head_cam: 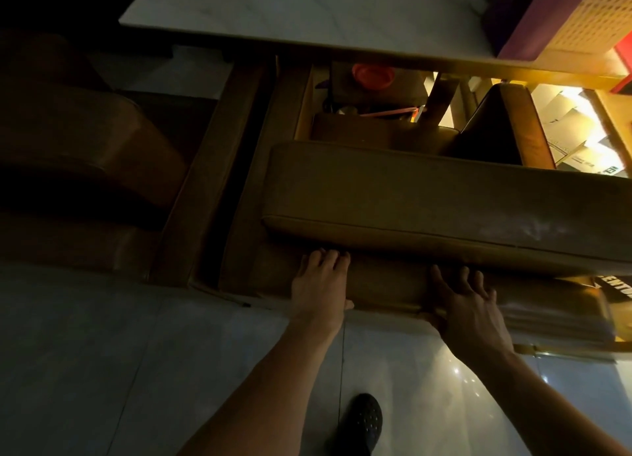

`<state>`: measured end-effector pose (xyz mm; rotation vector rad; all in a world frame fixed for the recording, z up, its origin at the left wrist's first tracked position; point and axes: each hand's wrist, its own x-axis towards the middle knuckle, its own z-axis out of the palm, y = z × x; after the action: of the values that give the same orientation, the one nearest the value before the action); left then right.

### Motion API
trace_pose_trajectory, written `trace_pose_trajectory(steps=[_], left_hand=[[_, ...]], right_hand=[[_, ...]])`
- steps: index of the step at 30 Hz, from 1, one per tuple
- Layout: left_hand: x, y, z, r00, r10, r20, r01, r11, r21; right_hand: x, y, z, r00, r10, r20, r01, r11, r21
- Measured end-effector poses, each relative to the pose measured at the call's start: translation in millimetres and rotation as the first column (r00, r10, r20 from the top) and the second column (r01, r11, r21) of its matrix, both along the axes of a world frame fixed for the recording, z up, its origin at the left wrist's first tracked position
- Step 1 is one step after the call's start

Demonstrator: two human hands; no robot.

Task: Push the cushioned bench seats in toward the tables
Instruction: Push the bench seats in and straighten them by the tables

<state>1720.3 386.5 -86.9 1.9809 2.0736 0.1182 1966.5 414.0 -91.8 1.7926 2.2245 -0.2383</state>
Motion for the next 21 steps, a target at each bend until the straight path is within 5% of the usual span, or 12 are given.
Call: trace_pose_trajectory(steps=[21], left_hand=[[2.5,3.2,4.1,1.000,-0.008,-0.003,0.008,0.999,-0.053]], right_hand=[[-0.5,1.3,7.7,0.999,-0.048,-0.025,0.046,0.994,-0.096]])
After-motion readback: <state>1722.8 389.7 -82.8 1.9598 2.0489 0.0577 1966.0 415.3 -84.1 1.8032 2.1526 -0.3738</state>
